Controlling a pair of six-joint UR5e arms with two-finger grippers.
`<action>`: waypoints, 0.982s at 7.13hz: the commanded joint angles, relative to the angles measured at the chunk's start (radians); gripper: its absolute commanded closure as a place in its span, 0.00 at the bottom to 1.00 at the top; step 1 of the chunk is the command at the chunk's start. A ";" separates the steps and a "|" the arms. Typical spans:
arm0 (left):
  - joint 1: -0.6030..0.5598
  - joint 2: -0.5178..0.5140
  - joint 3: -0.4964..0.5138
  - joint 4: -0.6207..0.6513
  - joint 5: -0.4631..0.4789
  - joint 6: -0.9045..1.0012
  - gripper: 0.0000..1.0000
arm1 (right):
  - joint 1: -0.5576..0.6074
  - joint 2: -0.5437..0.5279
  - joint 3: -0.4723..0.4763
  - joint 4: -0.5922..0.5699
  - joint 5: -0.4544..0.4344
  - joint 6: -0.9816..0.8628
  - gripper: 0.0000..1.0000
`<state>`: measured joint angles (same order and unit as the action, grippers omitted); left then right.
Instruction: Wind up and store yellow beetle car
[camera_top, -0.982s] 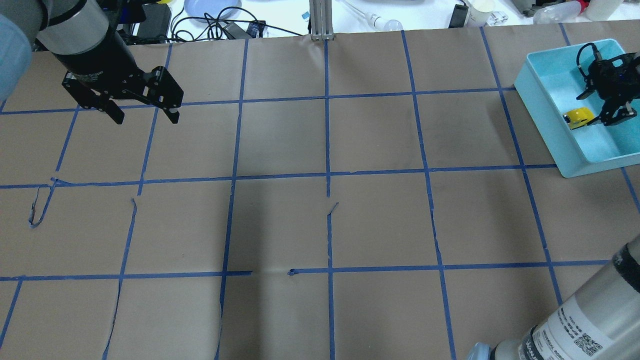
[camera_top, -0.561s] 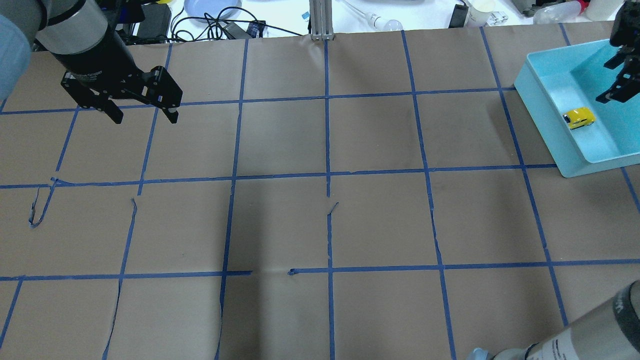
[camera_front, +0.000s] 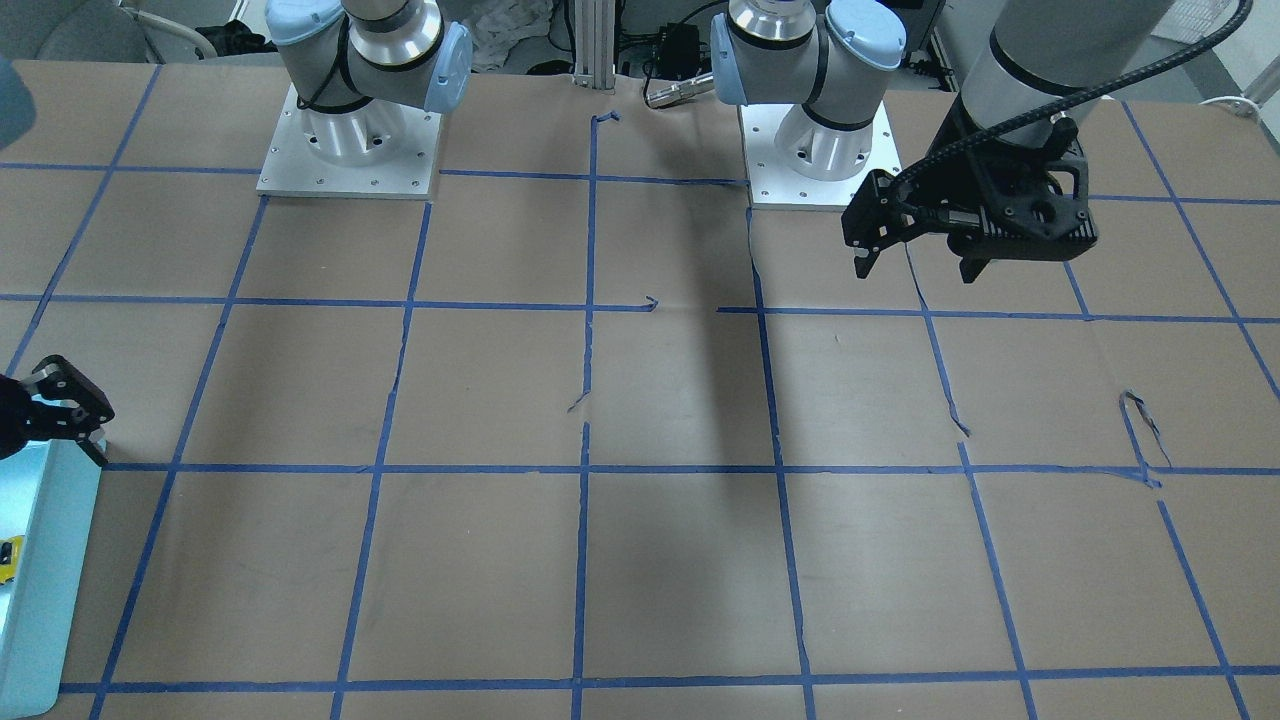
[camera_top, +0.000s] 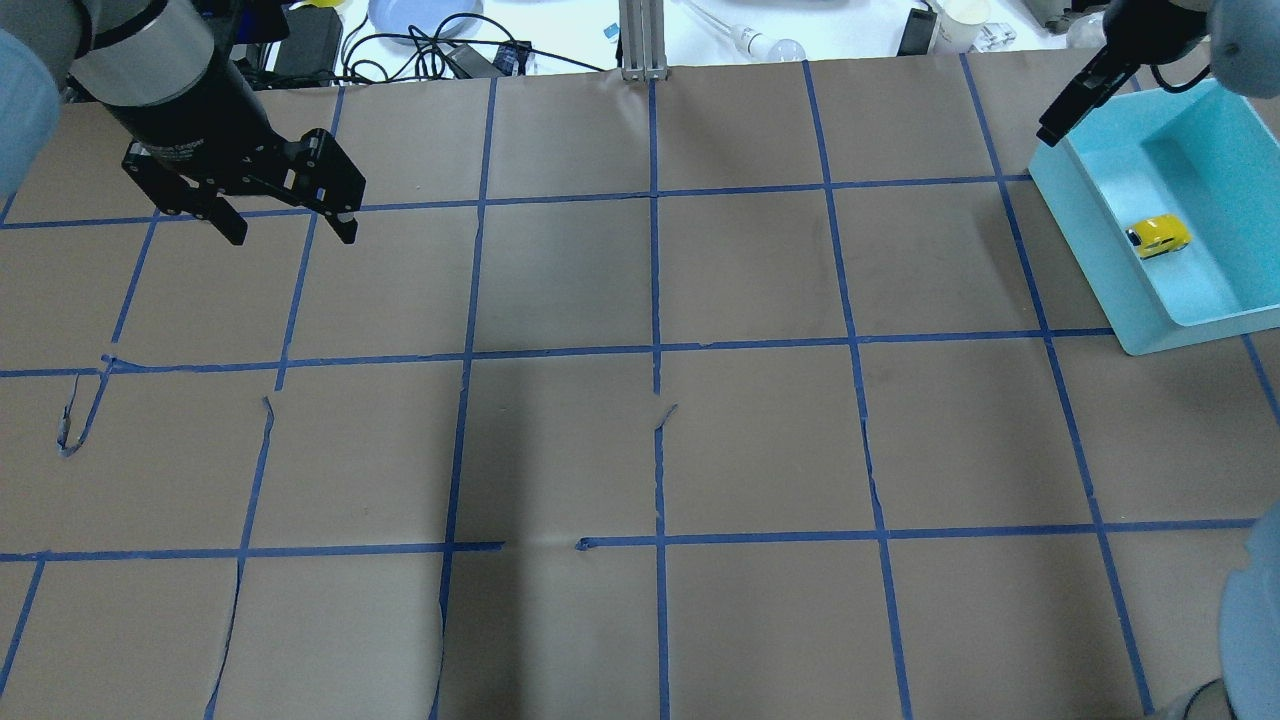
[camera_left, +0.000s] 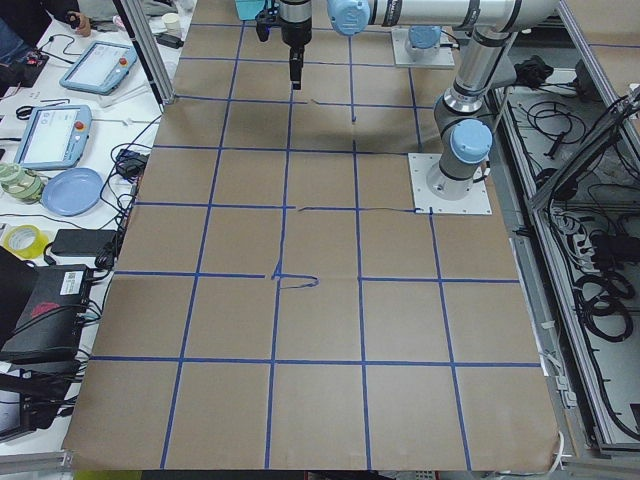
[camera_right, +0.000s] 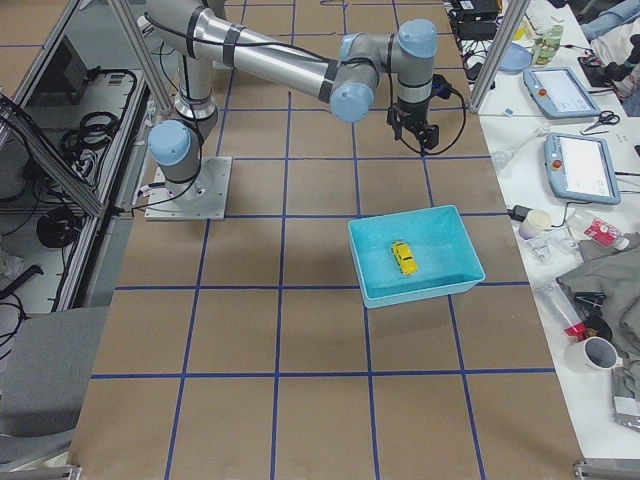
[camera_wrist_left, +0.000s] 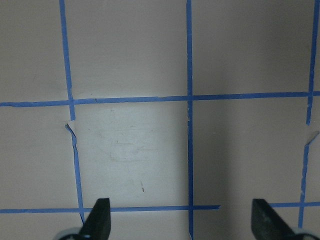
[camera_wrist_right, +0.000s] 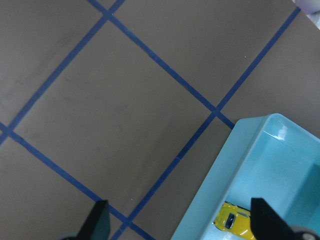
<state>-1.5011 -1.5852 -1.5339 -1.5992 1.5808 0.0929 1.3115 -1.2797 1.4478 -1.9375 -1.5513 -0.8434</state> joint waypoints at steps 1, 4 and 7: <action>-0.001 0.001 -0.002 0.002 0.004 0.001 0.00 | 0.095 -0.018 -0.003 0.006 0.004 0.447 0.00; -0.001 0.001 -0.003 0.015 0.002 0.001 0.00 | 0.135 -0.146 -0.010 0.188 0.031 0.819 0.00; 0.001 -0.001 -0.002 0.015 -0.001 -0.001 0.00 | 0.215 -0.216 0.005 0.324 0.030 0.968 0.00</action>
<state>-1.5015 -1.5856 -1.5356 -1.5847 1.5818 0.0933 1.5081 -1.4758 1.4429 -1.6462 -1.5255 0.0798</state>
